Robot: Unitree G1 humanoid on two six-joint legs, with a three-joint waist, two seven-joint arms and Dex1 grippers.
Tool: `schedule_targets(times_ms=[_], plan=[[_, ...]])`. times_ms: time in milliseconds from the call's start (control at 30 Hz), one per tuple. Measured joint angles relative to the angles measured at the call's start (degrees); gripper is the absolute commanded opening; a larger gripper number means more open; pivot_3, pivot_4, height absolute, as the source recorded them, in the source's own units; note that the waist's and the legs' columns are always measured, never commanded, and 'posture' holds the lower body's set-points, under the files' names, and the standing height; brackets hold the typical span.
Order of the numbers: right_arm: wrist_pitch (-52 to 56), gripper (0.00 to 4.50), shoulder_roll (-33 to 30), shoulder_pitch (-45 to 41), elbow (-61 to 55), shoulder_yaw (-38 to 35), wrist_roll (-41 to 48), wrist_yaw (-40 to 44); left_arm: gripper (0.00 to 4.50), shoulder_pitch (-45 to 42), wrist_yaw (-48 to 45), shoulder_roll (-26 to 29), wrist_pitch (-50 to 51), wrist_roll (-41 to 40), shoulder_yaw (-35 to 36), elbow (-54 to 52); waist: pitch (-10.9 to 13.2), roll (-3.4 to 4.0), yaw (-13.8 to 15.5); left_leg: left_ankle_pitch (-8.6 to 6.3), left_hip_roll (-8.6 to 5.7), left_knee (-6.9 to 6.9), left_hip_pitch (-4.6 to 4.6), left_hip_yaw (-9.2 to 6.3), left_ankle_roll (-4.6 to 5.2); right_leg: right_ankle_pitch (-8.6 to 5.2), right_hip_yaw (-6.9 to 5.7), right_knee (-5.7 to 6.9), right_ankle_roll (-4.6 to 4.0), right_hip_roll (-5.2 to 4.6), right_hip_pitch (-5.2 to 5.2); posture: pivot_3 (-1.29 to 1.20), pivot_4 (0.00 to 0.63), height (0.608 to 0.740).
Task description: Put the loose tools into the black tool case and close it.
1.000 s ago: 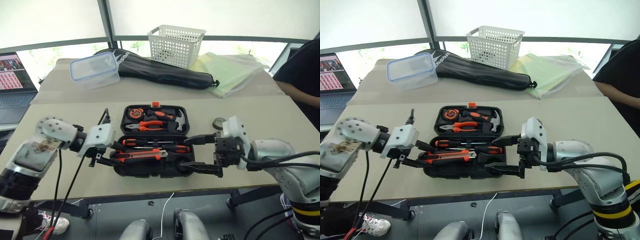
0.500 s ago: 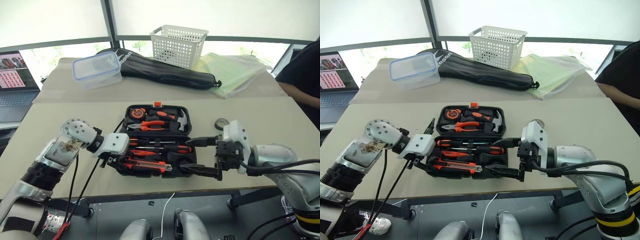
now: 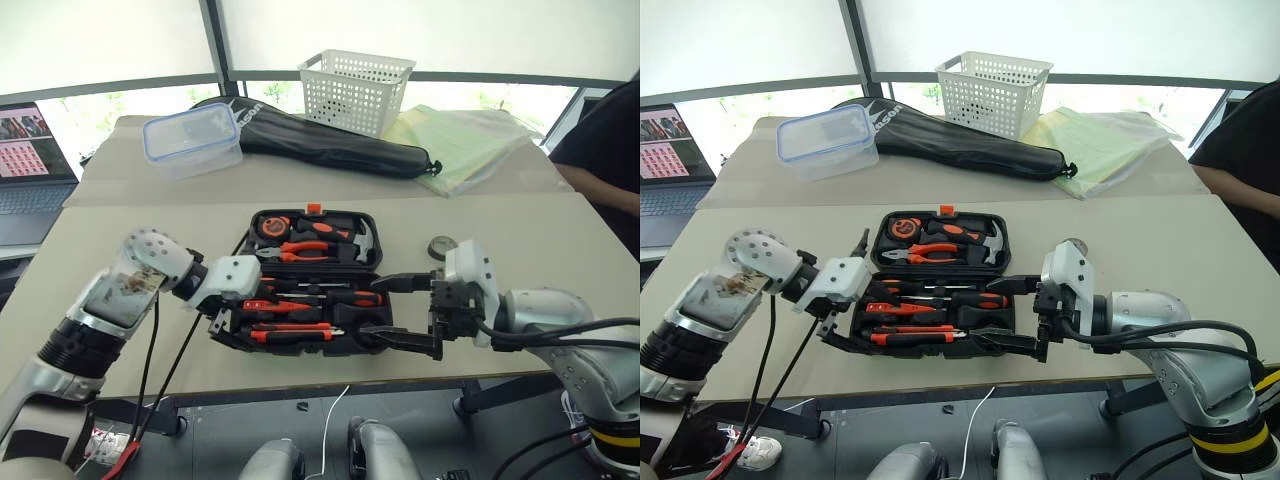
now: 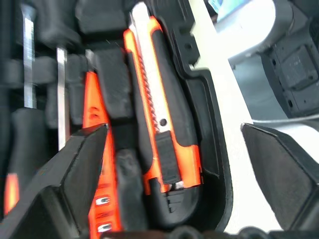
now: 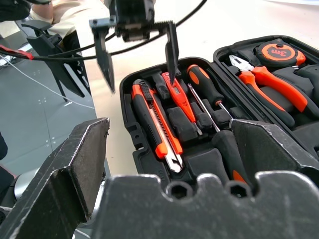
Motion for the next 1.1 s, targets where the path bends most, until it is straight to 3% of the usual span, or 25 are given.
schedule_targets(times_ms=[67, 167, 500, 667, 1100], plan=[[0.0, 4.50, 0.0, -0.1, 0.1, 0.1, 0.0, 0.0, 4.44, 0.0, 0.0, 0.2, 0.2, -0.6, 0.6, -0.3, 0.0, 0.00, 0.0, 0.00, 0.00, 0.00, 0.00, 0.00, 0.00, 0.00, 0.00, 0.00, 0.00, 0.00, 0.00, 0.00, 0.150, 0.740], [0.0, 4.50, 0.0, -0.3, 0.1, 0.3, 0.0, 0.1, 3.75, 0.0, 0.5, 0.2, -1.0, -0.3, 0.8, 0.0, 0.0, 0.00, 0.0, 0.00, 0.00, 0.01, 0.00, 0.00, 0.00, 0.00, 0.00, 0.00, 0.00, 0.00, 0.00, 0.00, 0.150, 0.740], [0.0, 4.50, 0.0, -0.4, 0.3, 0.3, -0.1, 0.6, 0.08, 0.3, 0.9, -1.3, -3.8, 1.4, -0.6, 1.5, 0.0, 0.00, 0.0, 0.00, -0.01, 0.03, -0.01, 0.00, 0.00, 0.00, 0.00, 0.00, 0.00, -0.01, 0.00, 0.00, 0.150, 0.740], [0.0, 4.50, 0.0, -0.4, 0.3, 0.3, -0.1, 0.6, 0.08, 2.0, -1.3, -0.6, -3.9, 1.0, -1.0, -0.4, 0.0, 0.00, -0.1, 0.00, 0.00, 0.01, 0.00, 0.00, 0.00, 0.00, 0.01, 0.00, 0.00, 0.00, 0.00, 0.00, 0.150, 0.740], [0.0, 4.50, 0.0, -0.4, 0.2, 0.3, -0.4, 0.6, 0.08, 3.3, 2.7, -1.3, -16.9, 8.4, -4.1, 3.3, 0.0, 0.04, 0.2, -0.01, 0.01, 0.01, 0.29, -0.06, 0.02, 0.00, 0.00, 0.00, 0.01, -0.04, 0.36, 0.00, 0.150, 0.740]])
